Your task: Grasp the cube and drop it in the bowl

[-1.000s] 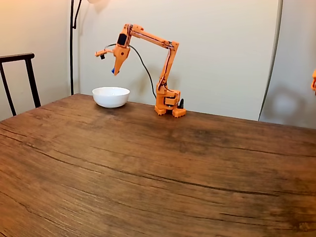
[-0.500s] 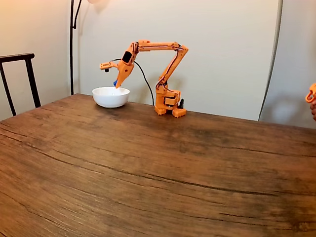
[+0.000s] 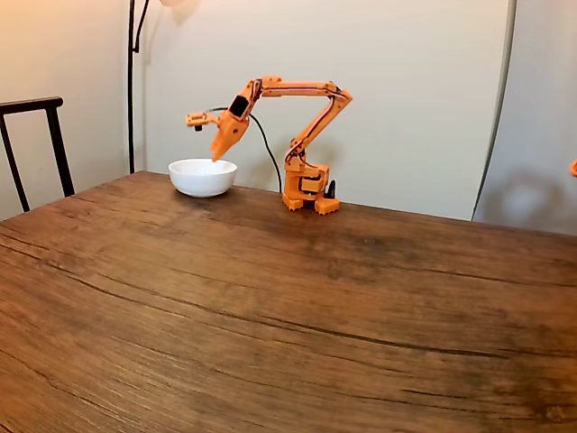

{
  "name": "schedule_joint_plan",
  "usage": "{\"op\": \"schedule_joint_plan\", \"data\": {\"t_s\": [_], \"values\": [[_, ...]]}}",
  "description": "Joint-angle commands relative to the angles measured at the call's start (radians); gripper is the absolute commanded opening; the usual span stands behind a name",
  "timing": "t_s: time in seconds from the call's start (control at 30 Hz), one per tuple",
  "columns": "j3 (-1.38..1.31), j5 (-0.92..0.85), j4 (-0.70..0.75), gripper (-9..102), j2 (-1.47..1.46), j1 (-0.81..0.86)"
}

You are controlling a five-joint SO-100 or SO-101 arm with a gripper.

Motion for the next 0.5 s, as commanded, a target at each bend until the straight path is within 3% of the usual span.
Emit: {"op": "schedule_joint_plan", "data": {"t_s": [0.0,0.17,0.47], "values": [[-0.078,-0.038,0.057,15,0.072,-0.086],[-0.075,-0.137,0.114,5,0.169,-0.288],[-0.086,-0.399,0.195,3,0.354,-0.667]]}}
